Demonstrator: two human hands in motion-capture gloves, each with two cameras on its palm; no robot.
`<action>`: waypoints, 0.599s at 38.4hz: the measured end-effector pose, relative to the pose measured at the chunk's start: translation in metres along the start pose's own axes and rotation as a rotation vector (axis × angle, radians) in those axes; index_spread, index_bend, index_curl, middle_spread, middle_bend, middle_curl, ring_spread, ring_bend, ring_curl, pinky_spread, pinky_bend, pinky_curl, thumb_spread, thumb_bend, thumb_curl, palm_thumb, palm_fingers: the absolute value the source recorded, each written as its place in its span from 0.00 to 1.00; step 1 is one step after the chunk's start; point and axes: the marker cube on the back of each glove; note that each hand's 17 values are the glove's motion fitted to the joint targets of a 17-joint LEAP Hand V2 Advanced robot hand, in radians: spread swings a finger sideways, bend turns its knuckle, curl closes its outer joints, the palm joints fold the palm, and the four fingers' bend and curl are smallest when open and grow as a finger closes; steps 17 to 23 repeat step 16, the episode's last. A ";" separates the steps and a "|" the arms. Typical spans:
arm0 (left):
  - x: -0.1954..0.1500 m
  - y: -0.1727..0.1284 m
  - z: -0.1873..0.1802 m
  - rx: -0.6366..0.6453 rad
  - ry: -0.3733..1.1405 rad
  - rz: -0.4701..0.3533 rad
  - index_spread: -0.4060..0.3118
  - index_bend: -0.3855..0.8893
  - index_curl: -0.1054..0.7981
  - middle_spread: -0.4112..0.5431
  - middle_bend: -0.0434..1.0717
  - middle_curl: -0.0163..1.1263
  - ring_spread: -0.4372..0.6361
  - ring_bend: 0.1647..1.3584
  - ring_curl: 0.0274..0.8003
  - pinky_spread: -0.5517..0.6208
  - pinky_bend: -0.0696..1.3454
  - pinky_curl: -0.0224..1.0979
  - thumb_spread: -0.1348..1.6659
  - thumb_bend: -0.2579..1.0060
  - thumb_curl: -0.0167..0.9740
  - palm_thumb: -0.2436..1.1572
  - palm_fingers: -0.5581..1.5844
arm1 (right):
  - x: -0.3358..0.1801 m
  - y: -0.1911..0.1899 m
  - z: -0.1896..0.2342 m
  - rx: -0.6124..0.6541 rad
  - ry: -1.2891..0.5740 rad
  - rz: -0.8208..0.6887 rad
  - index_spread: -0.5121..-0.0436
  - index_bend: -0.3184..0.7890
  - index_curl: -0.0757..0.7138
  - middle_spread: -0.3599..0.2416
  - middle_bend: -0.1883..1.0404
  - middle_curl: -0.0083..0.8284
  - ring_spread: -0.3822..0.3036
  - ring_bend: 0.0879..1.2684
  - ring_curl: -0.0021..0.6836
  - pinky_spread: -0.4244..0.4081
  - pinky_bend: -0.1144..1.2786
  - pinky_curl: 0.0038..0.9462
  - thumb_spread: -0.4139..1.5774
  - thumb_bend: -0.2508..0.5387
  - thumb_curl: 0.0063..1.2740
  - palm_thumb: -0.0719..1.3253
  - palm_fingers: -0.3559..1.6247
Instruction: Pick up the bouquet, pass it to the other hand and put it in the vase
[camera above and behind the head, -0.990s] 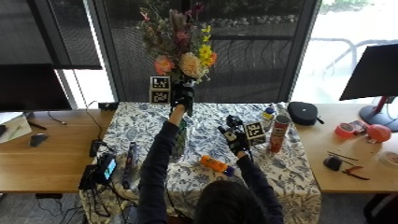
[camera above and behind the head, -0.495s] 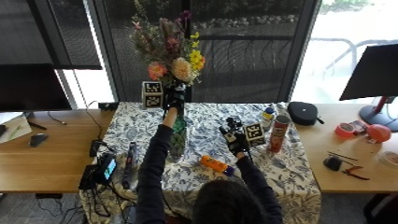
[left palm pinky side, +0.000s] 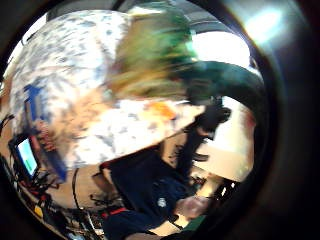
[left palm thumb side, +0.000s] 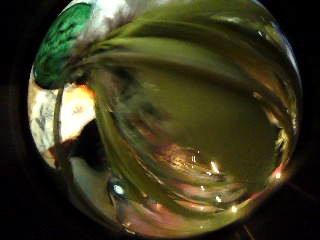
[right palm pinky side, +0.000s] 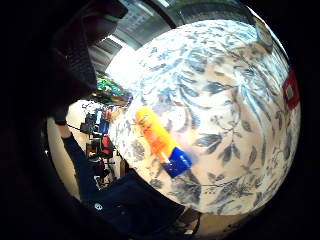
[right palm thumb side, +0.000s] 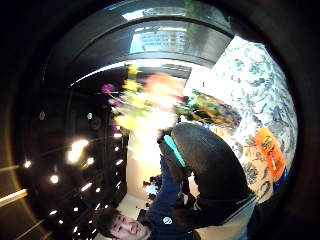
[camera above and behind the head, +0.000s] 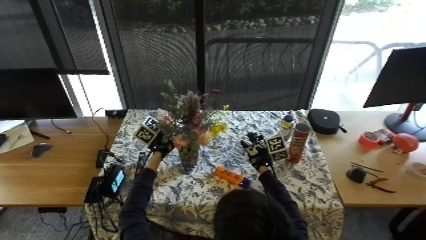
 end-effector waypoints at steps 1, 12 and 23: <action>-0.022 0.002 -0.002 -0.013 -0.051 -0.060 0.51 0.35 0.81 0.45 0.23 0.56 0.51 0.20 0.61 0.72 0.24 0.37 0.64 0.16 0.38 0.60 0.19 | 0.002 0.004 -0.003 0.004 0.007 0.065 0.46 0.46 0.53 0.60 0.28 0.34 0.58 0.24 0.46 0.78 0.43 0.37 0.79 0.29 0.23 0.37 0.34; -0.081 0.032 -0.062 0.075 -0.234 -0.130 0.72 0.36 0.60 0.73 0.16 0.36 0.80 0.22 0.42 0.87 0.26 0.31 0.62 0.20 0.39 0.68 0.19 | 0.017 0.016 -0.038 0.101 0.050 0.159 0.49 0.47 0.57 0.61 0.27 0.32 0.60 0.21 0.45 0.78 0.41 0.36 0.79 0.30 0.23 0.38 0.35; -0.069 0.043 -0.074 0.119 -0.276 -0.144 0.75 0.37 0.55 0.77 0.17 0.34 0.84 0.23 0.41 0.89 0.26 0.32 0.62 0.21 0.41 0.72 0.19 | 0.034 0.005 -0.046 0.173 0.158 -0.003 0.50 0.47 0.58 0.62 0.27 0.31 0.60 0.21 0.45 0.78 0.40 0.36 0.79 0.30 0.23 0.39 0.35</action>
